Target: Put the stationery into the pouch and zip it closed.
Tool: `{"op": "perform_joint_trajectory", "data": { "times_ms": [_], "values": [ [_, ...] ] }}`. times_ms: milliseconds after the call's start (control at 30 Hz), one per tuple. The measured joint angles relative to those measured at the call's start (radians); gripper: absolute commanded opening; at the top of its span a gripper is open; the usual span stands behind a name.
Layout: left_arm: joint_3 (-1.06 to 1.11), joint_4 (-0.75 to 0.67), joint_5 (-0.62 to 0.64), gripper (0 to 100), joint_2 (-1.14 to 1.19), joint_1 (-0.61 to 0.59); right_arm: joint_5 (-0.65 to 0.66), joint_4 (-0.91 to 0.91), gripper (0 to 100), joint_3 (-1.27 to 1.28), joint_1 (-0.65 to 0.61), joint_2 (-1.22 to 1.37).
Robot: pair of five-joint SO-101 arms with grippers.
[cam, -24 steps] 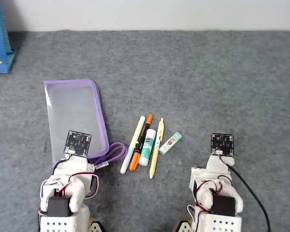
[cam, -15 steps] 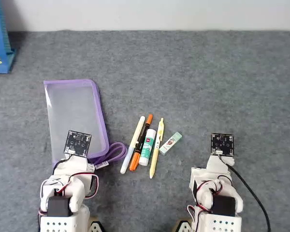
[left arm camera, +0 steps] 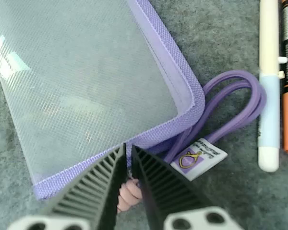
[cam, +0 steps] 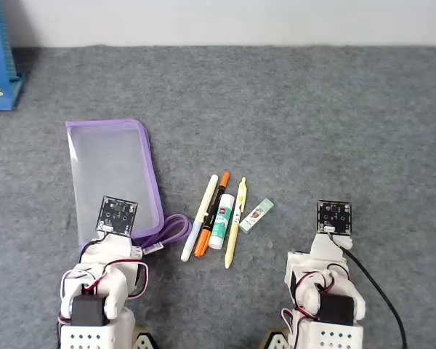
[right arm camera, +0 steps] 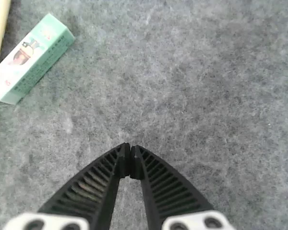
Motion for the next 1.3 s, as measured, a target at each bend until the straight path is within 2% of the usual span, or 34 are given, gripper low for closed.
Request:
{"op": "perform_joint_trajectory", "data": {
  "times_ms": [1100, 1300],
  "values": [
    [0.000, 0.000, 0.000, 2, 0.000, 0.000, 0.000, 0.000, 0.9, 0.000, 0.000, 0.000],
    [-0.052, 0.000, 0.000, 2, 0.000, -0.144, 0.000, 0.000, 0.9, 0.000, 0.000, 0.000]
  ]
}}
